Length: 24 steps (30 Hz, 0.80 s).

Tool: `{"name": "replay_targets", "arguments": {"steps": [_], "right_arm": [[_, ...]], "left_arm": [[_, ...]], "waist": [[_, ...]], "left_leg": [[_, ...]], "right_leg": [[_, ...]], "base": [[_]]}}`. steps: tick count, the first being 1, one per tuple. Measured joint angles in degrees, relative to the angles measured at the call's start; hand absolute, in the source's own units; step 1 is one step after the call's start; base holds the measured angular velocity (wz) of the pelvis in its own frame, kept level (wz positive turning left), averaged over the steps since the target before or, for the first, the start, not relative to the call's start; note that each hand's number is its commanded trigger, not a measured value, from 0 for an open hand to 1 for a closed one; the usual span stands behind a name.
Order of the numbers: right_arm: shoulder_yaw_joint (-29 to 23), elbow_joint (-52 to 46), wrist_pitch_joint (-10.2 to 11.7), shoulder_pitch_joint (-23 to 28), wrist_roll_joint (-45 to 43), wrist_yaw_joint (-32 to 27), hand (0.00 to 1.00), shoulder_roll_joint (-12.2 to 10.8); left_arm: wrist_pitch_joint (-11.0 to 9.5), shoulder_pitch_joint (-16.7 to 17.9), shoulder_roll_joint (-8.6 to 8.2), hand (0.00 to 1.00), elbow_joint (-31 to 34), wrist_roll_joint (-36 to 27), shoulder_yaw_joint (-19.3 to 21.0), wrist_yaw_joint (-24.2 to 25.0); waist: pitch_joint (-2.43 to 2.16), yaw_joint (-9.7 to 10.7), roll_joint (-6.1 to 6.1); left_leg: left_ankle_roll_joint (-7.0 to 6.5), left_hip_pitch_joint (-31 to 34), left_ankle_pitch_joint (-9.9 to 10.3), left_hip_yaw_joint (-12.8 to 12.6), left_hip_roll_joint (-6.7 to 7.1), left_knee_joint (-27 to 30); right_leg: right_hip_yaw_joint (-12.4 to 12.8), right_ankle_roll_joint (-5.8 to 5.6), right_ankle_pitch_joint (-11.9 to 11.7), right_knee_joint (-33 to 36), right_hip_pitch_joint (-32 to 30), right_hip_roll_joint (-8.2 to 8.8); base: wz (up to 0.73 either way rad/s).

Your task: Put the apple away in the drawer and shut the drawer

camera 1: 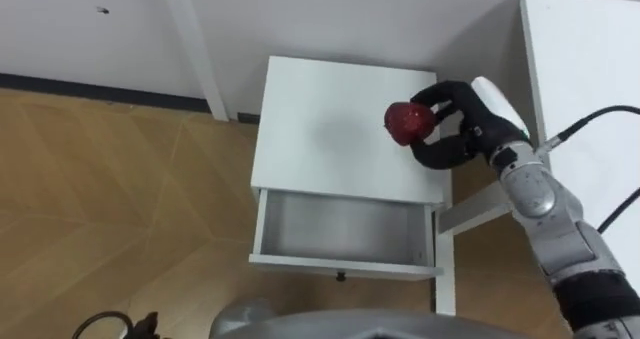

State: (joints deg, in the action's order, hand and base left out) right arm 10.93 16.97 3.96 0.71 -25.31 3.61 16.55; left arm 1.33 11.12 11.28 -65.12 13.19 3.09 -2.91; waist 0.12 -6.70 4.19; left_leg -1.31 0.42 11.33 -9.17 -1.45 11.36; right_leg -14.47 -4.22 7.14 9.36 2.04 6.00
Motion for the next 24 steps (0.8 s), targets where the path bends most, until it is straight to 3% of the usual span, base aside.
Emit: {"name": "replay_targets", "arguments": {"steps": [4,10,18,19,20,21,24], "right_arm": [[3.5,0.3,-0.3,0.6,-1.4,2.3,1.0,-1.8],[3.8,0.3,-0.3,1.0,-3.9,4.6,1.0,-2.1],[4.1,0.7,-1.6,2.9,-8.9,5.8,1.0,-2.1],[4.1,0.7,-1.6,3.1,-9.1,5.8,0.7,-2.1],[4.1,0.7,-1.7,3.2,-9.2,5.9,0.2,-2.1],[4.1,0.7,-1.7,3.3,-9.6,5.9,0.0,-2.1],[4.2,0.8,-2.4,3.3,-10.4,5.9,0.0,-2.3]], "left_arm": [[-0.1,-0.8,-0.63,0.0,0.3,0.0,0.0,-0.2],[-0.2,-1.5,-1.28,0.0,0.4,0.0,0.0,-0.4],[-0.1,-1.7,-1.5,0.0,0.5,-0.1,0.0,-0.4],[-0.1,-1.8,-1.51,0.0,0.5,-0.1,0.0,-0.4],[-0.1,-1.8,-1.51,0.0,0.5,-0.1,0.0,-0.4],[-0.1,-1.9,-1.52,0.0,0.5,-0.1,0.0,-0.4],[-0.1,-2.3,-1.56,0.0,0.5,-0.1,0.0,-0.4]], "waist": [[-0.01,-0.1,0.1],[0.51,-0.2,-0.75],[0.41,-0.3,-1.01],[0.41,-0.3,-1.01],[0.41,-0.3,-1.01],[0.4,-0.3,-1.0],[0.4,-0.3,-0.99]], "left_leg": [[0.0,0.1,0.0,0.0,0.08,0.0],[0.0,0.5,0.0,0.0,0.03,-0.1],[0.09,1.1,-0.1,0.1,0.15,0.0],[0.09,1.1,-0.1,0.1,0.16,0.0],[0.09,1.1,-0.1,0.1,0.16,0.0],[0.08,1.4,-0.1,0.1,0.15,0.0],[0.08,1.9,-0.1,0.2,0.14,0.2]], "right_leg": [[0.2,0.0,0.0,-0.7,0.2,0.12],[0.2,0.0,0.0,-0.7,-0.1,0.03],[0.1,0.0,0.0,-0.7,-0.5,-0.05],[0.1,0.0,0.0,-0.7,-0.6,-0.04],[0.1,0.0,0.0,-0.7,-0.6,-0.03],[0.1,0.0,0.0,-0.7,-0.9,-0.01],[0.1,0.0,0.0,-0.7,-1.3,0.0]], "base": [[0.0],[0.0],[0.0],[0.0],[0.0],[0.0],[0.0]]}}
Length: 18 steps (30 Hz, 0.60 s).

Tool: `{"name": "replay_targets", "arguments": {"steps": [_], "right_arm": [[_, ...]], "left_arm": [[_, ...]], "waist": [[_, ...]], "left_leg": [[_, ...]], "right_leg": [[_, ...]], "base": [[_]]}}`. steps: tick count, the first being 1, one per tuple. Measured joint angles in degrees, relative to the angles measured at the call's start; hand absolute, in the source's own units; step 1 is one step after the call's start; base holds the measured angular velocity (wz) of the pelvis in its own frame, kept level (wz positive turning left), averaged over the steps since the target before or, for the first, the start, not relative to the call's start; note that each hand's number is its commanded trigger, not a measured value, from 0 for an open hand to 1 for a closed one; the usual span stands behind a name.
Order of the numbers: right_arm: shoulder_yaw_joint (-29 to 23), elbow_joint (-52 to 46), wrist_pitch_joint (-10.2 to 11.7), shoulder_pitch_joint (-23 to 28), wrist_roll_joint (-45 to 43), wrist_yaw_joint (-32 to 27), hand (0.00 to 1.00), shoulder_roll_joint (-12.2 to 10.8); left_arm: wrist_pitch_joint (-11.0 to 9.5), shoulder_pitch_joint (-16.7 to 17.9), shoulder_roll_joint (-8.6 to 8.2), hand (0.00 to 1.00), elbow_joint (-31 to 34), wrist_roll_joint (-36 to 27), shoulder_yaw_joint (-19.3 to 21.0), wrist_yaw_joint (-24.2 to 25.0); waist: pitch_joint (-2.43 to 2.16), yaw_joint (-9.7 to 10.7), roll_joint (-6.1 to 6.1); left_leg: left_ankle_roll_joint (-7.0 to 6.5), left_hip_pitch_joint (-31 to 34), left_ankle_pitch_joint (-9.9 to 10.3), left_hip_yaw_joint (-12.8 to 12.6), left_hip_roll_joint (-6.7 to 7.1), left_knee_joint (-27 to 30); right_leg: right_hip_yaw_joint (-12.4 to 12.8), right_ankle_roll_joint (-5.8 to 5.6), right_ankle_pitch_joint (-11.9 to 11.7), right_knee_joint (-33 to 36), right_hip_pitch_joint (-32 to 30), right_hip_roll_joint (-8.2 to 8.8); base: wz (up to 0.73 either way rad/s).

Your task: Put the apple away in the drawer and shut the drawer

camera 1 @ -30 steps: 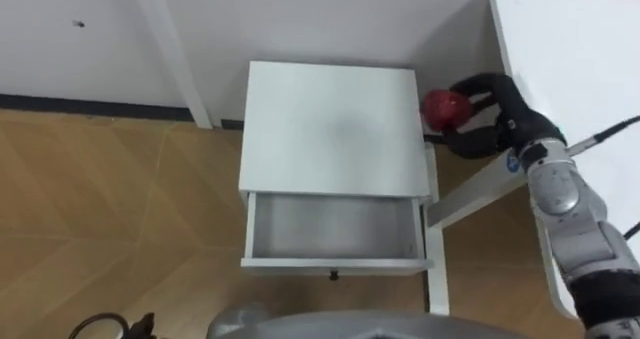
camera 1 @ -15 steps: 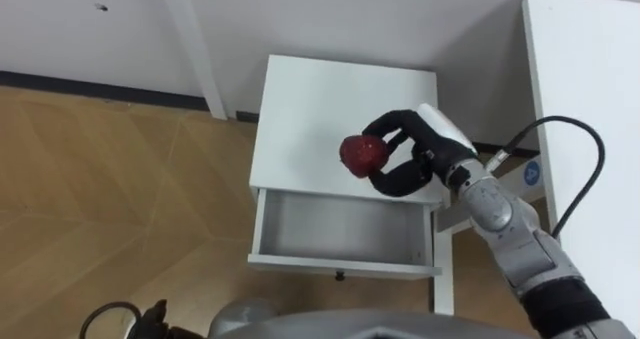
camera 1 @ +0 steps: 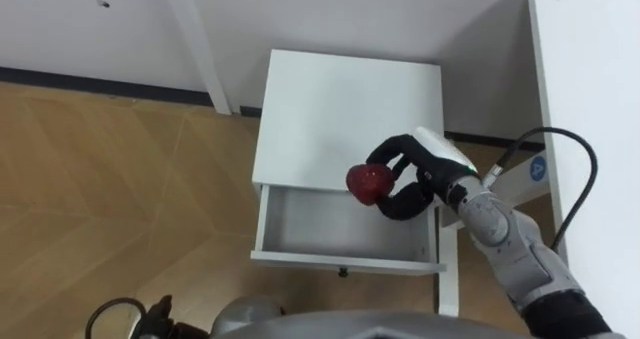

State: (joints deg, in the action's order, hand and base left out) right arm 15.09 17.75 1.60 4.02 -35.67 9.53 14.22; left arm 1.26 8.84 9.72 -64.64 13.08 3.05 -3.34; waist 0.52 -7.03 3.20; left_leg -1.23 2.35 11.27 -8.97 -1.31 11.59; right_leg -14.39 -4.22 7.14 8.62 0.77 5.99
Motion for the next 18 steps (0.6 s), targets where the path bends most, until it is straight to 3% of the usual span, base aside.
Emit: {"name": "replay_targets", "arguments": {"steps": [6,18], "right_arm": [[0.0,0.6,-0.3,0.0,-0.1,0.0,0.0,-1.0],[-0.1,4.9,0.4,0.0,2.1,-1.3,0.0,-2.1]], "left_arm": [[-0.2,-0.6,-0.05,0.0,0.4,-0.3,0.0,0.0],[-1.8,-0.3,-0.12,0.0,0.4,-7.9,0.0,-1.0]], "waist": [[-0.01,0.4,0.01],[-0.06,0.3,0.09]], "left_leg": [[0.0,0.1,0.0,0.3,0.09,0.0],[0.0,0.0,0.0,0.6,0.25,-0.1]], "right_leg": [[0.0,0.0,0.0,0.0,0.1,-0.02],[-0.1,0.0,0.0,0.0,0.3,-0.02]], "base": [[0.0],[0.01]]}}
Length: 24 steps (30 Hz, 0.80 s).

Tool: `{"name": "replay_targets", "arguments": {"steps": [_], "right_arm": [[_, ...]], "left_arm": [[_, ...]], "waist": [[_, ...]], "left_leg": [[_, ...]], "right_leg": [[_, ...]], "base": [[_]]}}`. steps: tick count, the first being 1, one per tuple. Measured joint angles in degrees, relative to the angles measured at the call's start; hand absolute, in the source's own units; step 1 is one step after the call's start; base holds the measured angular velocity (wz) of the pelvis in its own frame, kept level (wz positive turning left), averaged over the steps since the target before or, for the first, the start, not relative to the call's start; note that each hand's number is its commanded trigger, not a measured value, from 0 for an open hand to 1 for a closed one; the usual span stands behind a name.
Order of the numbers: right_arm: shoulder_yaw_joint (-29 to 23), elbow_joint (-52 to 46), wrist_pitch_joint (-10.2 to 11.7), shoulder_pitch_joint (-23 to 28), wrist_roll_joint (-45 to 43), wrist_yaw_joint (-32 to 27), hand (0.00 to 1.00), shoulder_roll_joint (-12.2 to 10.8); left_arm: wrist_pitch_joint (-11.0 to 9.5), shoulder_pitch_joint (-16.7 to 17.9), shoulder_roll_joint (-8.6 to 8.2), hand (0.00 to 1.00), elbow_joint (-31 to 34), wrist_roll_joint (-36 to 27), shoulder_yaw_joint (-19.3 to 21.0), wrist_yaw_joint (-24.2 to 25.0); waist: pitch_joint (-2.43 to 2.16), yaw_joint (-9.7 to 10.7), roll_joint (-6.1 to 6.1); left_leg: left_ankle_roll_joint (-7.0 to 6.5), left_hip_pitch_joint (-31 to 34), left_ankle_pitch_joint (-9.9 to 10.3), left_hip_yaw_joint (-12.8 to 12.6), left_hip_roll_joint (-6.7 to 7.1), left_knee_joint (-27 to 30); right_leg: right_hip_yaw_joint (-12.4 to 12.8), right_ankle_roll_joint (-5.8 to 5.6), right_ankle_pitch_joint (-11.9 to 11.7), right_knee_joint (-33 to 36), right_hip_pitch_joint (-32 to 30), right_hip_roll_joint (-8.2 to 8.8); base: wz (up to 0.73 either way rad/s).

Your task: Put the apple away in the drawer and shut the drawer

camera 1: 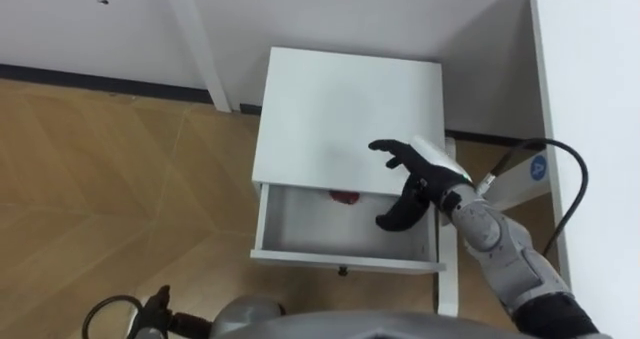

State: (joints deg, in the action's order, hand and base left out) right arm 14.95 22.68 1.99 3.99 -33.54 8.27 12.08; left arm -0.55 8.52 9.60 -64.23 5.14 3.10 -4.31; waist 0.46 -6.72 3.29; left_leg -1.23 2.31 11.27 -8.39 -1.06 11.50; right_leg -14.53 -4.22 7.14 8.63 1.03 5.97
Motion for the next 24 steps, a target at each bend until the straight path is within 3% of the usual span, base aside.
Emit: {"name": "replay_targets", "arguments": {"steps": [8,10,12,14,15,16,17,18,19,20,21,22,24], "right_arm": [[-1.0,0.4,0.0,0.0,5.3,-1.7,0.0,0.0],[-2.4,1.5,0.7,0.0,7.9,-3.6,0.0,-0.2],[-7.2,7.2,2.2,-0.6,10.0,-6.6,0.0,-1.8],[-11.6,12.1,2.1,-0.3,13.0,-9.3,0.0,-2.1],[-15.0,14.5,2.2,0.1,14.6,-11.3,0.0,-2.1],[-18.6,18.2,2.4,0.7,16.0,-13.1,0.0,-2.0],[-20.4,20.3,2.3,0.8,16.7,-13.7,0.0,-1.9],[-23.1,23.8,2.1,1.4,19.4,-14.8,0.0,-1.2],[-24.0,26.5,2.4,1.6,23.2,-15.7,0.0,-0.5],[-24.3,27.9,2.8,1.7,25.0,-15.9,0.0,-0.2],[-24.9,31.3,3.2,2.8,27.6,-16.3,0.0,0.7],[-24.5,34.2,2.8,4.4,29.4,-17.0,0.0,1.6],[-23.3,36.4,0.9,6.3,31.0,-18.0,0.0,2.1]], "left_arm": [[-0.1,0.1,-0.27,0.0,0.4,-0.1,0.0,-1.3],[-0.2,0.0,-0.36,0.0,0.4,-0.2,0.1,-1.7],[-0.6,0.1,-0.48,0.0,0.0,-0.2,0.2,-1.9],[-0.6,0.5,-1.22,0.0,0.1,-0.7,0.7,-1.9],[-0.6,0.2,-1.44,0.0,-0.2,-0.9,0.7,-1.8],[-0.7,0.0,-1.16,0.0,-1.6,-0.9,1.1,-1.8],[-0.7,-0.2,-0.96,0.0,-2.4,-0.6,1.2,-1.8],[-0.7,-0.2,-0.71,0.0,-3.3,-0.5,1.3,-1.8],[-0.7,-0.2,0.21,0.0,-4.7,-0.4,2.0,-1.7],[-0.6,-0.4,0.72,0.0,-5.6,-0.4,2.7,-1.7],[0.2,-0.7,1.74,0.0,-6.7,-0.4,3.3,-1.8],[0.6,-0.9,2.3,0.0,-6.7,-0.4,3.4,-1.7],[1.0,-0.4,2.65,0.0,-6.1,-0.4,3.2,-1.7]], "waist": [[-0.1,0.5,0.16],[-0.11,0.8,0.16],[-0.04,2.1,0.03],[0.01,3.5,-1.14],[0.02,5.3,-1.74],[0.1,6.8,-1.63],[0.2,7.2,-1.86],[-0.13,7.7,-3.05],[0.17,7.7,-3.69],[0.34,7.9,-3.85],[0.55,9.2,-4.76],[0.61,9.7,-5.85],[0.63,9.7,-6.02]], "left_leg": [[0.0,-0.1,0.0,0.0,-0.11,0.1],[-0.01,0.0,0.0,0.1,-0.18,0.2],[-0.26,0.2,0.2,-0.1,0.15,1.4],[-1.39,0.7,1.2,-1.4,0.18,3.1],[-1.87,1.0,1.7,-1.3,0.93,3.7],[-3.03,1.1,2.2,-1.7,2.0,5.0],[-3.67,1.2,2.6,-1.8,1.79,6.1],[-4.54,1.6,3.8,-2.4,1.17,8.1],[-5.21,2.4,4.9,-4.0,0.38,9.9],[-5.34,3.0,5.6,-4.0,-0.13,11.1],[-5.65,3.9,6.1,-3.8,-1.33,12.7],[-5.51,4.3,6.3,-3.5,-2.22,13.2],[-5.46,4.3,6.6,-3.8,-2.24,13.5]], "right_leg": [[0.1,0.0,0.0,0.0,0.2,0.03],[-0.3,0.0,0.0,0.1,0.2,0.13],[-1.2,-0.15,0.1,1.4,0.1,0.83],[-1.4,-0.62,1.5,9.9,-3.2,2.44],[-0.7,-0.68,2.0,21.3,-8.6,4.67],[2.5,0.27,-0.7,33.8,-15.4,7.08],[4.4,0.72,-3.8,38.8,-18.8,7.51],[8.3,0.57,-12.3,47.3,-25.0,6.96],[11.4,1.05,-13.9,57.6,-31.5,5.25],[12.1,1.35,-11.8,64.7,-34.7,4.42],[11.5,2.03,-8.1,76.2,-39.2,2.67],[10.4,2.3,-6.0,81.7,-41.8,1.56],[10.6,2.1,-4.0,81.1,-41.6,1.46]], "base": [[0.0],[0.04],[0.11],[0.18],[0.34],[0.3],[0.0],[-0.6],[-0.68],[-0.51],[0.0],[0.05],[-0.04]]}}
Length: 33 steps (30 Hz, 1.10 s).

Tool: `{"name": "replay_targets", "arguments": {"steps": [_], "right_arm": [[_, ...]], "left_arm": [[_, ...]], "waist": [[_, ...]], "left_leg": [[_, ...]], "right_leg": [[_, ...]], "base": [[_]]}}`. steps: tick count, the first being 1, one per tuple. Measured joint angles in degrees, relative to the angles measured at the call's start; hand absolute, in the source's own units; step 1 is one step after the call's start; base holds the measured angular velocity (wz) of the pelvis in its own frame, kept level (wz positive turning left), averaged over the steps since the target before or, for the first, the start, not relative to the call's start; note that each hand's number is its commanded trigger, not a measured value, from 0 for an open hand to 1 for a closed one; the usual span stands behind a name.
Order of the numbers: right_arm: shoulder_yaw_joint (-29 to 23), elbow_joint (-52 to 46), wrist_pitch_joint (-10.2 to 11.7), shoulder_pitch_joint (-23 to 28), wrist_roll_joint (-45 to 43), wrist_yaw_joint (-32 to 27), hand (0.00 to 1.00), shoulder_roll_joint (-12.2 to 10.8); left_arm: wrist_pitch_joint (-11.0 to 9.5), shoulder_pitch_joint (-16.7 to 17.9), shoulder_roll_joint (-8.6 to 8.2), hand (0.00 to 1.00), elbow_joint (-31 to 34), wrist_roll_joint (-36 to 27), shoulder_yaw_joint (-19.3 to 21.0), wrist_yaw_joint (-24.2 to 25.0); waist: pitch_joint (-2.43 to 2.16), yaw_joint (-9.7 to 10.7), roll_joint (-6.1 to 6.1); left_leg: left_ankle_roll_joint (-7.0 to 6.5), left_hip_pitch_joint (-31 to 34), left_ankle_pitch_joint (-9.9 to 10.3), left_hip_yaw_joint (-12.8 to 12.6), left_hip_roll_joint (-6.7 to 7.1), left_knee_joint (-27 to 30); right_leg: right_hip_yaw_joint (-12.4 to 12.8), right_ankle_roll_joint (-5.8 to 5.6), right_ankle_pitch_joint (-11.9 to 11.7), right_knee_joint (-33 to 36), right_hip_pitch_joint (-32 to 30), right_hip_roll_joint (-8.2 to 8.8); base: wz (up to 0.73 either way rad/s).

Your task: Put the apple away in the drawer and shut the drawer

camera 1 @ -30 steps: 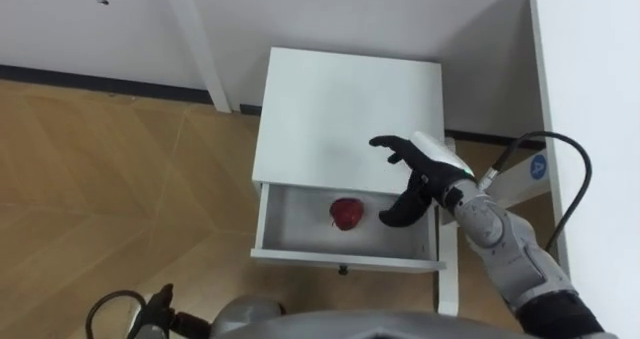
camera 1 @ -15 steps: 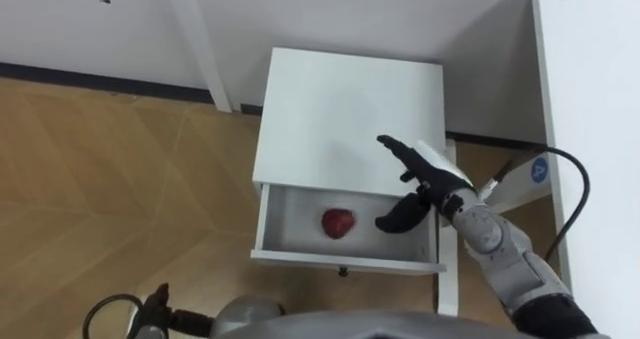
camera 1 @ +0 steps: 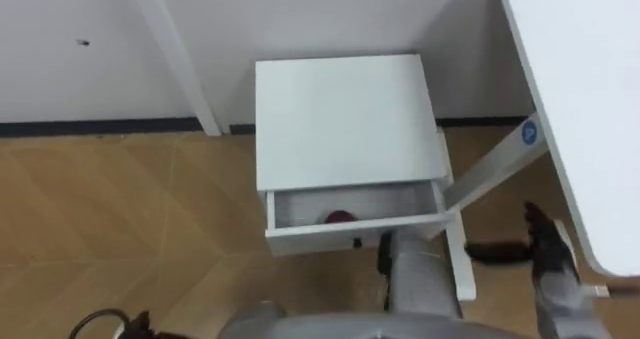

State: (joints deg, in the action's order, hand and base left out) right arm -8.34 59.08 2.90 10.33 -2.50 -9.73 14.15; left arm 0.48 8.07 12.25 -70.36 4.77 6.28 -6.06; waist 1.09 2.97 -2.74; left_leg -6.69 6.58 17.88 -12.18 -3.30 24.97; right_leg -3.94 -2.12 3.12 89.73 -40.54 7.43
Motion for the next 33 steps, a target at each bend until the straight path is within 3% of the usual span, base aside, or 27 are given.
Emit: {"name": "replay_targets", "arguments": {"steps": [2,3,4,5,7,10,11,12,17,23,26,31,33], "right_arm": [[0.9,2.8,-1.8,0.2,1.4,0.4,0.0,-0.2],[0.9,3.7,-2.6,0.3,2.6,0.9,0.0,-1.0],[0.9,3.9,-2.9,0.3,2.8,1.1,0.0,-1.2],[0.9,4.3,-3.0,0.2,3.5,1.3,0.0,-1.6],[0.9,5.4,-3.0,-0.3,4.4,1.2,0.0,-1.9],[1.0,7.1,-2.9,-1.7,4.5,1.3,0.0,-4.0],[1.0,7.9,-2.8,-2.4,4.5,1.4,0.0,-4.3],[1.0,8.5,-2.7,-3.1,4.6,2.1,0.0,-4.8],[1.9,8.7,-2.5,-2.7,4.5,3.7,0.0,-5.6],[2.2,10.0,-2.5,-2.3,4.2,5.0,0.0,-5.8],[2.2,10.0,-2.5,-2.3,4.2,5.0,0.0,-5.8],[2.2,10.2,-2.5,-2.3,4.6,5.8,0.0,-5.7],[2.2,10.2,-2.5,-2.1,4.6,5.9,0.0,-5.7]], "left_arm": [[0.9,1.3,-0.42,0.0,1.7,0.0,-0.1,0.1],[1.0,2.4,-0.6,0.0,2.9,-0.1,-0.2,0.0],[1.0,2.8,-0.71,0.0,3.5,-0.1,-0.3,0.0],[1.0,3.8,-1.13,0.0,4.0,-0.1,-0.3,-0.1],[2.0,3.9,-2.24,0.0,4.2,-0.1,-0.3,-0.5],[2.0,3.9,-2.26,0.0,5.3,-0.2,-0.1,-1.3],[2.0,3.9,-2.3,0.0,5.4,-0.2,0.2,-1.3],[2.0,3.6,-2.58,0.0,5.4,-0.3,0.6,-1.3],[1.5,3.0,-3.27,0.0,6.1,-0.3,0.6,-1.3],[0.8,2.7,-3.99,0.0,6.1,-0.2,0.9,-1.3],[0.8,2.7,-4.43,0.0,6.1,-0.2,1.0,-1.1],[0.8,4.3,-4.65,0.0,5.7,0.0,2.0,-0.8],[0.8,5.2,-4.7,0.0,5.7,0.0,2.0,-0.8]], "waist": [[0.06,0.0,0.1],[0.06,-0.2,0.78],[0.02,-0.2,1.06],[-0.02,-0.6,1.9],[-0.85,-2.1,2.75],[-1.15,-3.3,4.42],[-1.26,-3.3,4.62],[-1.09,-3.3,5.41],[-0.99,-3.3,5.74],[-0.9,-3.2,5.14],[-0.58,-3.2,4.6],[-0.64,-3.3,4.26],[-1.04,-3.3,4.22]], "left_leg": [[-0.03,-0.8,0.2,0.0,0.38,0.1],[-0.07,-1.7,0.2,-0.1,1.28,-0.6],[-0.07,-1.8,0.3,-0.1,1.59,-0.7],[-0.08,-2.2,0.3,-0.2,2.5,-1.2],[0.35,-2.7,-0.5,-0.3,3.17,-2.7],[1.51,-3.4,-1.9,-0.3,2.94,-4.8],[1.73,-3.4,-2.0,-0.2,2.86,-4.9],[2.22,-3.5,-2.2,0.1,2.58,-5.4],[3.82,-4.3,-2.7,1.1,1.52,-6.6],[4.53,-4.3,-3.1,1.5,1.04,-7.6],[4.7,-4.3,-3.2,1.7,1.03,-7.9],[4.98,-6.3,-3.5,1.4,1.31,-9.8],[5.06,-7.1,-3.5,1.2,1.45,-10.6]], "right_leg": [[-0.2,-1.04,0.9,-11.5,6.3,0.77],[-0.4,-1.62,1.5,-23.1,12.7,1.38],[-0.6,-1.73,1.9,-28.3,15.5,1.65],[-1.0,-2.13,3.0,-40.3,22.1,1.72],[-1.9,-2.71,7.1,-58.3,32.2,0.98],[-4.3,-2.85,7.6,-71.6,38.9,-0.64],[-4.7,-2.85,7.6,-73.3,39.7,-0.85],[-5.4,-2.42,7.2,-75.5,40.8,-1.38],[-6.3,-1.53,6.7,-77.5,42.6,-2.95],[-7.2,-1.16,6.6,-78.2,42.6,-3.55],[-7.4,-1.12,6.6,-78.3,42.6,-3.62],[-7.6,-1.12,6.6,-78.6,43.5,-3.6],[-7.5,-1.12,6.6,-79.2,43.8,-3.6]], "base": [[-0.02],[0.0],[0.0],[0.0],[-0.02],[0.03],[0.07],[0.14],[0.05],[0.01],[0.03],[-0.04],[-0.06]]}}
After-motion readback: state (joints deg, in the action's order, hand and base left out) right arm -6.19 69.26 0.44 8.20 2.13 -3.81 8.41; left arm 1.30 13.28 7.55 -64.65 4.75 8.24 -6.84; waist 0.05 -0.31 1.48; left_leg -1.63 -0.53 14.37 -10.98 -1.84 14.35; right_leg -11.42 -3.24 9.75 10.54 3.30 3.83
